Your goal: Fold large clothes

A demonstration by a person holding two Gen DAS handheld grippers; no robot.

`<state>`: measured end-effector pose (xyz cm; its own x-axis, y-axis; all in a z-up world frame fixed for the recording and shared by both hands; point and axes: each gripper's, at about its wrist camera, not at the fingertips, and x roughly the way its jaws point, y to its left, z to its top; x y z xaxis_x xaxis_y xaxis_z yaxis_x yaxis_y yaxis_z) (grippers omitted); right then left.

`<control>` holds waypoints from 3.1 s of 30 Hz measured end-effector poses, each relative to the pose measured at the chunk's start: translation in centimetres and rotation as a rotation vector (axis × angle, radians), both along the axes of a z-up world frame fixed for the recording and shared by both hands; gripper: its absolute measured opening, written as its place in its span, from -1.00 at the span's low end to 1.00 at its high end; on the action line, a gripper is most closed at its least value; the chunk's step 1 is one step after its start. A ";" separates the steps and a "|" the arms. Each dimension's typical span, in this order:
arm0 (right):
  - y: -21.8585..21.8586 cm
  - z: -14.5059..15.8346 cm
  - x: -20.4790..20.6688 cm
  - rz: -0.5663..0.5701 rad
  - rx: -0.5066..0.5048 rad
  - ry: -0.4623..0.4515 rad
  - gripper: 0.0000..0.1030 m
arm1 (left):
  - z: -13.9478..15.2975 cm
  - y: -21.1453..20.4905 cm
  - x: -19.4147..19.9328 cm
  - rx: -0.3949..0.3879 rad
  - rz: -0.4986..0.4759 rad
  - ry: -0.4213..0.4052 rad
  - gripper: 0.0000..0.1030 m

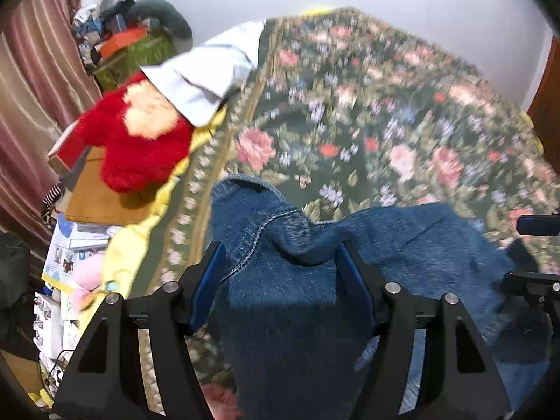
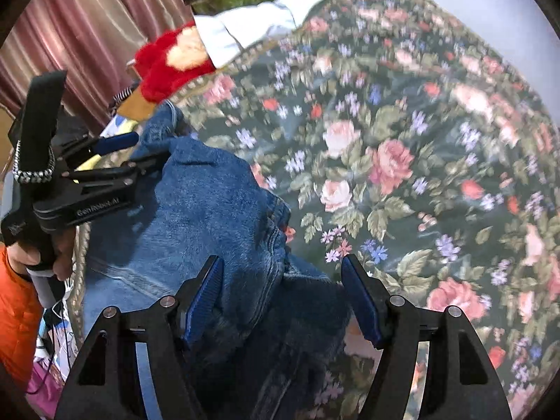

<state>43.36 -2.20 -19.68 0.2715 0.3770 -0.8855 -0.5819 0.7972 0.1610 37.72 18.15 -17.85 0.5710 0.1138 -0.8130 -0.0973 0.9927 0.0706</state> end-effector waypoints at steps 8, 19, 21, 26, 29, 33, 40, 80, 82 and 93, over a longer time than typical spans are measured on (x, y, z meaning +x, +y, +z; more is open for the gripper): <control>2.1 4.2 -6.7 0.167 0.061 -0.099 0.30 | 2.4 -1.6 -6.8 -0.102 -0.109 -0.033 0.47; -2.8 -0.1 -10.5 0.123 -0.003 0.013 0.30 | -2.6 -5.1 -13.3 0.020 -0.107 0.059 0.60; -4.3 0.5 -10.9 0.088 0.015 0.017 0.30 | -2.1 -4.7 -14.3 0.030 -0.082 0.065 0.60; -7.4 3.4 -12.7 -0.011 0.017 -0.075 0.30 | 1.1 -3.1 -16.9 0.037 0.014 0.006 0.60; -8.4 6.0 -13.9 -0.040 0.068 -0.129 0.30 | 4.2 -2.5 -18.5 0.035 0.062 -0.077 0.60; -8.6 10.5 -16.5 -0.049 0.131 -0.264 0.30 | 9.6 -3.0 -20.8 0.029 0.091 -0.230 0.60; -8.8 19.0 -23.0 -0.045 0.315 -0.496 0.30 | 19.2 -5.5 -26.3 -0.008 0.074 -0.559 0.60; -9.0 24.2 -36.0 -0.206 0.371 -0.795 1.00 | 21.3 -10.2 -34.0 0.023 0.073 -0.741 0.99; -9.1 24.2 -35.9 -0.208 0.373 -0.795 1.00 | 21.2 -10.2 -33.9 0.026 0.068 -0.738 0.99; -9.5 24.2 -35.5 -0.236 0.382 -0.771 1.00 | 21.1 -9.6 -33.4 0.010 0.048 -0.727 0.99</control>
